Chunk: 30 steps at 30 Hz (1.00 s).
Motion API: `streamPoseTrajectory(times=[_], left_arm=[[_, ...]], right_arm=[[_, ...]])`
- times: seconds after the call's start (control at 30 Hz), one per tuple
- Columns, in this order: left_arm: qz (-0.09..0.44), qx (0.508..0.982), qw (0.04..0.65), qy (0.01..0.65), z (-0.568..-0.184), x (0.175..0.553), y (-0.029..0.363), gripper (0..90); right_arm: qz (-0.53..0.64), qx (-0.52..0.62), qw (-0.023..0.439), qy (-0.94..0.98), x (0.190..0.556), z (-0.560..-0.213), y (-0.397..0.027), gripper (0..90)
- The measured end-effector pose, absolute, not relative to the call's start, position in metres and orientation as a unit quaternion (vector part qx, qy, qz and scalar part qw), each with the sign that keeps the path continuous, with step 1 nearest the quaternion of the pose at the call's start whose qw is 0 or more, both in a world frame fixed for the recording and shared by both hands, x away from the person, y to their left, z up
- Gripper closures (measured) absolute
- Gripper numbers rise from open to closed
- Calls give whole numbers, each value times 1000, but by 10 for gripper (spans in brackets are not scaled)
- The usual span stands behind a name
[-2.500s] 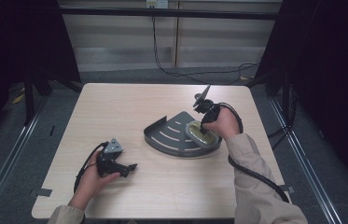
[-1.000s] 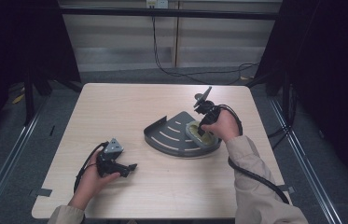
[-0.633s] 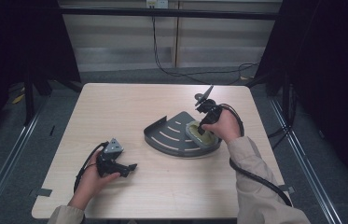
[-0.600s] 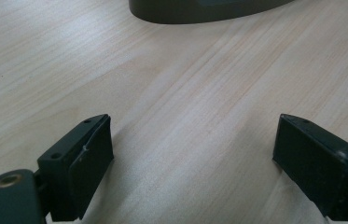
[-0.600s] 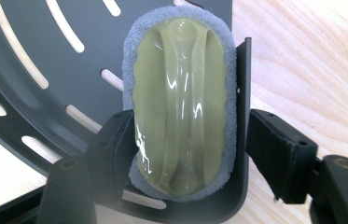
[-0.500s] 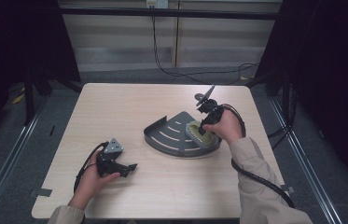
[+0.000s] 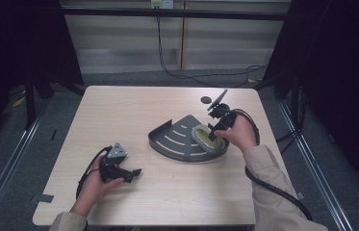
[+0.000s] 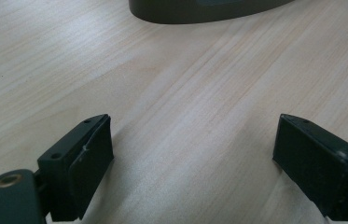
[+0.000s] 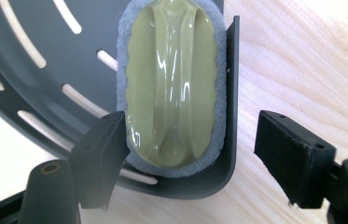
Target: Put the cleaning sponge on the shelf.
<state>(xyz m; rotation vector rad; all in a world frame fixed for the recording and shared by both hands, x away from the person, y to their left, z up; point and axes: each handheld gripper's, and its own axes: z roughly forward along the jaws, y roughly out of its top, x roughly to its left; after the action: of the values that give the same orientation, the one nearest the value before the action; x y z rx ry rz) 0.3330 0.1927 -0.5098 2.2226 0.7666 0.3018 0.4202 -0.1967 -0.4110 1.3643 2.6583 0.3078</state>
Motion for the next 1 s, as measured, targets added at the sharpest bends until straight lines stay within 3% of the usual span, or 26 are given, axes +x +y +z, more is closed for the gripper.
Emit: streamPoseTrajectory(times=[1.0], left_arm=[[118, 871, 374, 297, -510, 333, 193, 114]], right_arm=[[108, 412, 59, 903, 375, -406, -220, 227]])
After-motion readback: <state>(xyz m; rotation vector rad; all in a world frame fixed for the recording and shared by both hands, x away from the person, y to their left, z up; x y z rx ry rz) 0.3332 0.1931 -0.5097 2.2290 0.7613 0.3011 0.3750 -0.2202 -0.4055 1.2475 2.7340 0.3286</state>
